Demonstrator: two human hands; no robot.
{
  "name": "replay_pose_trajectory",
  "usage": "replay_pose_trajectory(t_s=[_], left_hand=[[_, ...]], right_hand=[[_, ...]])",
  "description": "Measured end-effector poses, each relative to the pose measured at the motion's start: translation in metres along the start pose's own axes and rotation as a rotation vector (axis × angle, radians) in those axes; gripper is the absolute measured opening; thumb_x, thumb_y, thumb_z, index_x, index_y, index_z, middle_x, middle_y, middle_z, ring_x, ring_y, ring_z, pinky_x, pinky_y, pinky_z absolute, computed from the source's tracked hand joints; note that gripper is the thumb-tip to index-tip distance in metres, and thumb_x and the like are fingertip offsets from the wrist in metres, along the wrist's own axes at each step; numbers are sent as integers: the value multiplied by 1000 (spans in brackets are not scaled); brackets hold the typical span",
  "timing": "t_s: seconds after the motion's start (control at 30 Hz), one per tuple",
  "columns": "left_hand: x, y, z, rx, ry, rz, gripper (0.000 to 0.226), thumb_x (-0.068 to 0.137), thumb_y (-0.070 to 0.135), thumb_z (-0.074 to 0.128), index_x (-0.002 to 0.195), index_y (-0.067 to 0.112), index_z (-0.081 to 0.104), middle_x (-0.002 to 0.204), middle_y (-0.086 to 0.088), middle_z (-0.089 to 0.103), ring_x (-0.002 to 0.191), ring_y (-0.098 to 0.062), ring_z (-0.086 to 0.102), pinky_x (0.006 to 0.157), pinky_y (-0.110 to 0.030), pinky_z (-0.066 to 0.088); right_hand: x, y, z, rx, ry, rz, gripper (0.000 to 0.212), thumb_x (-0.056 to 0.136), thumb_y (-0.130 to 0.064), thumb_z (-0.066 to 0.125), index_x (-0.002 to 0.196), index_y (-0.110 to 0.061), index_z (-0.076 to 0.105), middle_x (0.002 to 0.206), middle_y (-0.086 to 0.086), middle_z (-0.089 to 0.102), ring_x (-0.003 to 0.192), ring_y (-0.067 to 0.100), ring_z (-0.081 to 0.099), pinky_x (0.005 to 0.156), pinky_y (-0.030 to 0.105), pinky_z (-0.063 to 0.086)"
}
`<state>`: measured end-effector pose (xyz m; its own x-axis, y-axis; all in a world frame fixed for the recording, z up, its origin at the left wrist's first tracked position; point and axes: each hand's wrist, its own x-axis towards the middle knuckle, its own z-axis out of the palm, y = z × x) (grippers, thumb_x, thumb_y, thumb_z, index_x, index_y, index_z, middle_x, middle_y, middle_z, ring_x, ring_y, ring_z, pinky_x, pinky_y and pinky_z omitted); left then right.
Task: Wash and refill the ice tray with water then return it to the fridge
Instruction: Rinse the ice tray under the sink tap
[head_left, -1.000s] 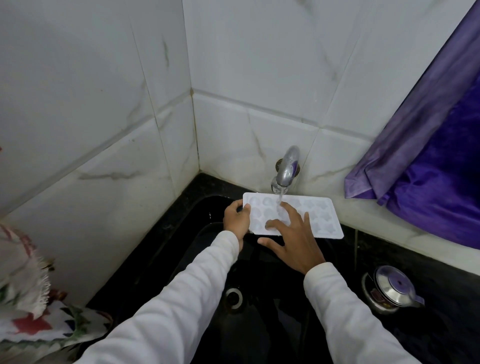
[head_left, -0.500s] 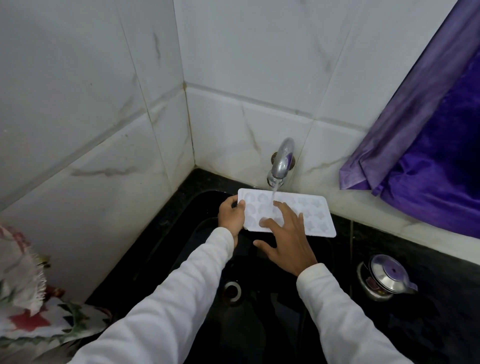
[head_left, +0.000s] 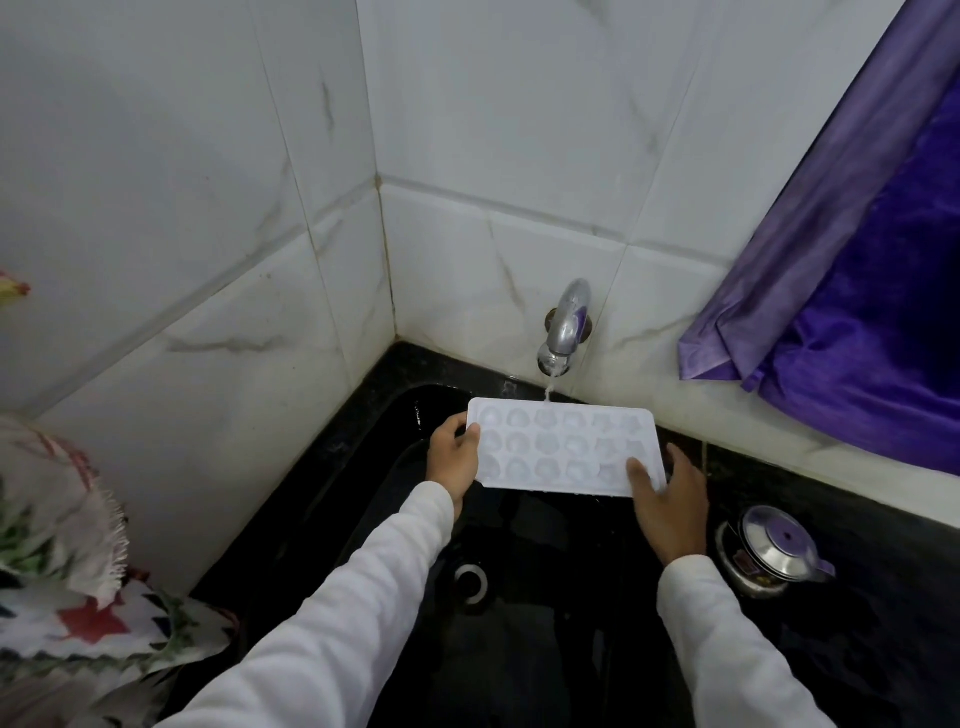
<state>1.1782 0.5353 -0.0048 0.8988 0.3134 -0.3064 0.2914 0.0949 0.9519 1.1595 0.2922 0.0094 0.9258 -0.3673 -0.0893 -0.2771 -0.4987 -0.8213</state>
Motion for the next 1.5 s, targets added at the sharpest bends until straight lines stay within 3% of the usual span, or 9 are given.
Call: replay_pose_trajectory(t_s=[0.17, 0.43, 0.63, 0.77, 0.93, 1.03, 1.17, 1.3, 1.5], left_hand=[[-10, -9, -6, 35, -9, 3, 20, 103, 15, 48, 116, 18, 63, 101, -1, 70, 96, -17, 68, 73, -25, 53], [-22, -28, -38, 343, -32, 90, 24, 103, 18, 48, 122, 18, 61, 105, -2, 68, 104, -23, 65, 90, -38, 54], [-29, -50, -65, 539, -107, 157, 7, 93, 28, 58, 94, 35, 57, 90, 8, 74, 102, -24, 66, 93, -48, 54], [-42, -42, -66, 511, -87, 283, 24, 93, 16, 66, 87, 37, 58, 86, 17, 74, 101, -16, 68, 94, -40, 53], [-50, -23, -65, 380, -24, 457, 12, 89, 2, 70, 89, 13, 65, 85, 11, 74, 85, -1, 71, 81, -21, 54], [-56, -8, -63, 301, -19, 529, 21, 89, -3, 69, 89, 18, 66, 94, 9, 75, 92, -3, 72, 85, -17, 54], [-62, 6, -60, 273, -2, 605, 27, 90, -5, 67, 90, 22, 65, 104, 8, 74, 101, -3, 71, 87, -13, 51], [-60, -3, -63, 367, -31, 558, 34, 89, -5, 67, 87, 29, 62, 89, 14, 73, 89, 4, 70, 82, -12, 52], [-67, -18, -71, 497, -59, 612, 12, 92, 3, 65, 96, 14, 69, 84, 15, 70, 84, 6, 67, 76, -6, 45]], right_hand=[[-5, 13, -3, 126, -106, 83, 39, 99, -32, 58, 135, -16, 58, 117, 4, 65, 109, 22, 60, 93, 30, 41], [-25, 33, 7, 136, -165, 66, 41, 95, -28, 67, 133, -19, 57, 112, 0, 67, 103, 21, 65, 93, 36, 51], [-41, 48, 11, 131, -123, 98, 23, 88, -15, 74, 107, -18, 61, 98, -3, 66, 97, 22, 66, 84, 31, 48], [-47, 43, 7, 164, -50, 54, 21, 86, -14, 77, 100, -16, 61, 96, 4, 68, 91, 21, 65, 81, 28, 46], [-47, 33, -5, 227, 73, -172, 20, 81, -2, 79, 87, -17, 65, 83, -7, 70, 82, 12, 68, 71, 3, 45], [-46, 29, -11, 277, 112, -330, 36, 80, 6, 76, 84, -28, 64, 92, -12, 72, 92, 4, 69, 82, 13, 51], [-48, 26, -14, 301, 192, -459, 36, 79, 17, 70, 84, -16, 59, 99, 3, 70, 99, 16, 68, 86, 20, 52], [-49, 35, -8, 115, 100, -313, 25, 80, 3, 77, 83, -15, 60, 78, -3, 65, 78, 20, 65, 70, 0, 40], [-57, 45, -10, 110, 138, -272, 19, 85, -11, 77, 86, -17, 59, 76, -5, 64, 73, 10, 63, 66, 9, 44]])
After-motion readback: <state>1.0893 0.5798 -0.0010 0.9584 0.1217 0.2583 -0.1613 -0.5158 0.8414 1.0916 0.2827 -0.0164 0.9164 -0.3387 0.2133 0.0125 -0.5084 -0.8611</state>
